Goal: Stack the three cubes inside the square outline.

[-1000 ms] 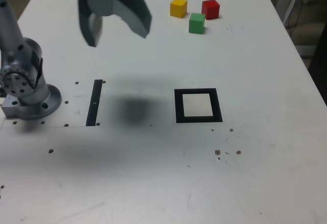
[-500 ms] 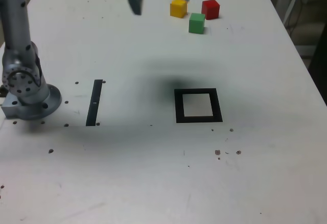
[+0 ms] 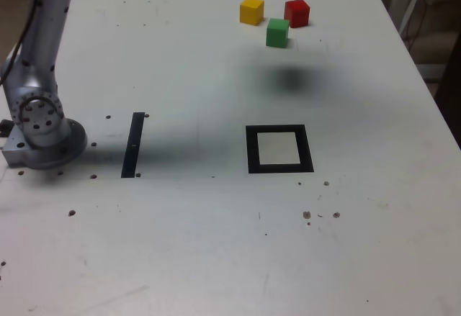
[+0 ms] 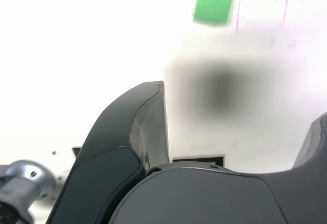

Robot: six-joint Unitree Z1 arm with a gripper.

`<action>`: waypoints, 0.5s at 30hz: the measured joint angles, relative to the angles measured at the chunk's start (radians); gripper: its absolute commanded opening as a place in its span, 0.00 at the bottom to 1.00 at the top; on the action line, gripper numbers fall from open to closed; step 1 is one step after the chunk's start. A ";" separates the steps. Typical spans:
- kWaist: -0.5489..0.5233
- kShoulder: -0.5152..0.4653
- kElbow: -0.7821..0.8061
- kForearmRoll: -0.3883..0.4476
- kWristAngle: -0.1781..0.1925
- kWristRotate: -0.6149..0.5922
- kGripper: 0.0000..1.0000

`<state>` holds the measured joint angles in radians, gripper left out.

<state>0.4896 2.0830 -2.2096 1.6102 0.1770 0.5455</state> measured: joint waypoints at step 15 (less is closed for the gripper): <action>0.166 0.271 -0.295 0.015 -0.001 0.097 0.97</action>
<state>0.6559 2.3535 -2.5047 1.6255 0.1756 0.6428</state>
